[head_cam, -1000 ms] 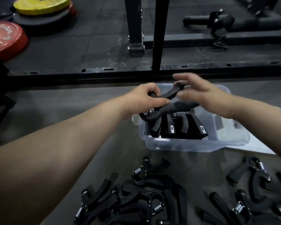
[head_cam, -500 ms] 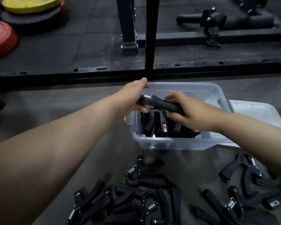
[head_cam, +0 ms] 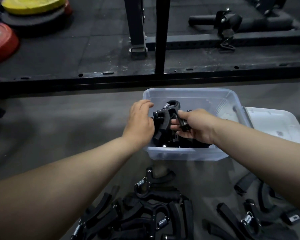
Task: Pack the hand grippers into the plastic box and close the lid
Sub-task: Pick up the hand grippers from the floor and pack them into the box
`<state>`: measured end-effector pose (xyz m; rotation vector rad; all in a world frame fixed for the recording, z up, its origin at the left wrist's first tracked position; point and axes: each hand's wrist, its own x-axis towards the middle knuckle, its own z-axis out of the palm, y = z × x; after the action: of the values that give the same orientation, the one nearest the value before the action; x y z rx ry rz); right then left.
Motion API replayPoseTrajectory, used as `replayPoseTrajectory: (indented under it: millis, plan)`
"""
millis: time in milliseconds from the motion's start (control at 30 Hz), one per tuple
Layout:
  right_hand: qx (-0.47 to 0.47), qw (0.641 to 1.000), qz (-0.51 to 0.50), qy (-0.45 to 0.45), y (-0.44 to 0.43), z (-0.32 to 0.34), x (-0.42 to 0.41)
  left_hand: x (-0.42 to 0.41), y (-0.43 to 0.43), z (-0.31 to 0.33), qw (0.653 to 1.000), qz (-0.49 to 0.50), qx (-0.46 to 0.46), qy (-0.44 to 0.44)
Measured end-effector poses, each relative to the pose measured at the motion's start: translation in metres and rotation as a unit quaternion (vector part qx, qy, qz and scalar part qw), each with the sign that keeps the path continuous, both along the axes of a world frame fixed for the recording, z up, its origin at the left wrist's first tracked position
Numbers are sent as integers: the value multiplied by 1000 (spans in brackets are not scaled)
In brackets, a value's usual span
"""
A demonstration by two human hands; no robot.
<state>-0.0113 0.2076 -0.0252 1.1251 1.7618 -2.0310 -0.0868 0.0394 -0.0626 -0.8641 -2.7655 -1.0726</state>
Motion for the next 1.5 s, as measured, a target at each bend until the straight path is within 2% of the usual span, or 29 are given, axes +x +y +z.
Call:
replayPoseTrajectory:
  millis: [133,200,233,300,333,367,400,533,700,933,1033,1133,1300,1500]
  plan:
    - [35,999,15,-13,-12,-9,-5,2,0,4,1000,20,22,-10]
    - [150,986,73,-15,-15,-8,-6,3,-1,4,999,16,25,-11]
    - [254,958,136,-18,-15,-5,-4,3,-2,3,1000,14,25,-11]
    - [461,842,278,-33,-14,4,0,3,-2,3,999,15,28,-13]
    - [515,793,324,-43,-16,8,2,3,-2,3,999,17,30,-15]
    - [538,764,353,-55,-17,10,3,3,-1,2,999,18,32,-16]
    - [540,755,366,-68,-17,9,3,3,-1,2,999,19,31,-18]
    - [501,780,365,-81,-15,-4,0,4,-2,2,999,19,30,-19]
    - [512,786,346,-29,-17,-7,5,4,1,2,999,23,19,-29]
    - [512,816,268,26,-4,-19,20,3,2,0,998,20,-3,-58]
    - [513,810,280,43,-1,-16,28,4,2,2,998,19,-3,-63]
    - [460,832,308,40,-2,-8,31,4,2,2,998,19,-4,-63]
    - [481,805,344,43,-7,-6,25,4,2,3,998,20,-10,-58]
    - [469,819,328,46,-10,-11,26,5,3,3,998,17,-23,-52]
